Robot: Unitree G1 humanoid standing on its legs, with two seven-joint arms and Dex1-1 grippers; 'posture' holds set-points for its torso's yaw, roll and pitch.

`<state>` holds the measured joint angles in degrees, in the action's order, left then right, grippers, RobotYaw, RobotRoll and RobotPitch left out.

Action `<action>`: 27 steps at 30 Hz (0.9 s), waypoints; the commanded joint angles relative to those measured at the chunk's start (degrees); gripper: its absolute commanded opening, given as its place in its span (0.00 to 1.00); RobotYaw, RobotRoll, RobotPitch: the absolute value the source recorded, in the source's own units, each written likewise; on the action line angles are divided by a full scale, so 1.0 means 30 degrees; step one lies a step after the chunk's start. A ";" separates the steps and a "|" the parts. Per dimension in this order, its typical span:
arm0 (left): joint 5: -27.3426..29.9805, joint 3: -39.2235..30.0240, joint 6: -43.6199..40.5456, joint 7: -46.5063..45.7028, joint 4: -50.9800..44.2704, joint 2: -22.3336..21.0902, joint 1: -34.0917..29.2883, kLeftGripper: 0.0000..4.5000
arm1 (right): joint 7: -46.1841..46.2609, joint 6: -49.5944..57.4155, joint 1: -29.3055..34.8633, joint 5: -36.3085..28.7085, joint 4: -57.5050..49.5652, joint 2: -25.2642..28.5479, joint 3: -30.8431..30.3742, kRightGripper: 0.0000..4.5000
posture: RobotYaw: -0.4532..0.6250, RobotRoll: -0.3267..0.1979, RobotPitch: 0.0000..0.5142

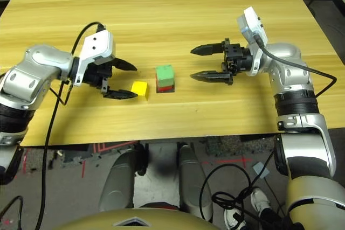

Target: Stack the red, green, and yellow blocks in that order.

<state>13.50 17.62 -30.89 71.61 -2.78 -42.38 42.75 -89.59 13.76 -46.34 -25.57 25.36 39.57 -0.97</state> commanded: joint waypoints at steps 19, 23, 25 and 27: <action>-0.1136 0.0460 0.1073 -0.0042 0.0434 0.0666 -0.1074 0.56 | -0.0884 0.0740 0.0882 -0.0223 -0.1377 0.0287 0.0258 1.00 | 0.49 0.60 0.51; -0.0337 -0.0296 -0.1065 -0.0394 -0.0957 0.0297 -0.0742 0.45 | -0.0959 0.0534 0.0681 -0.0029 -0.1004 0.0193 0.0235 1.00 | 0.50 0.62 0.50; 0.0001 -0.0697 -0.2170 -0.0313 -0.1675 -0.0253 -0.0315 0.45 | -0.0943 0.0473 0.0661 0.0019 -0.0909 0.0150 0.0256 1.00 | 0.51 0.63 0.50; 0.0217 -0.0918 -0.2895 -0.0251 -0.2144 -0.0695 0.0057 0.45 | -0.0956 0.0412 0.0683 0.0049 -0.0860 0.0139 0.0265 1.00 | 0.51 0.64 0.50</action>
<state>13.11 16.08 -37.25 70.44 -6.87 -43.36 42.07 -91.76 15.67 -44.62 -25.50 22.64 39.77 -0.02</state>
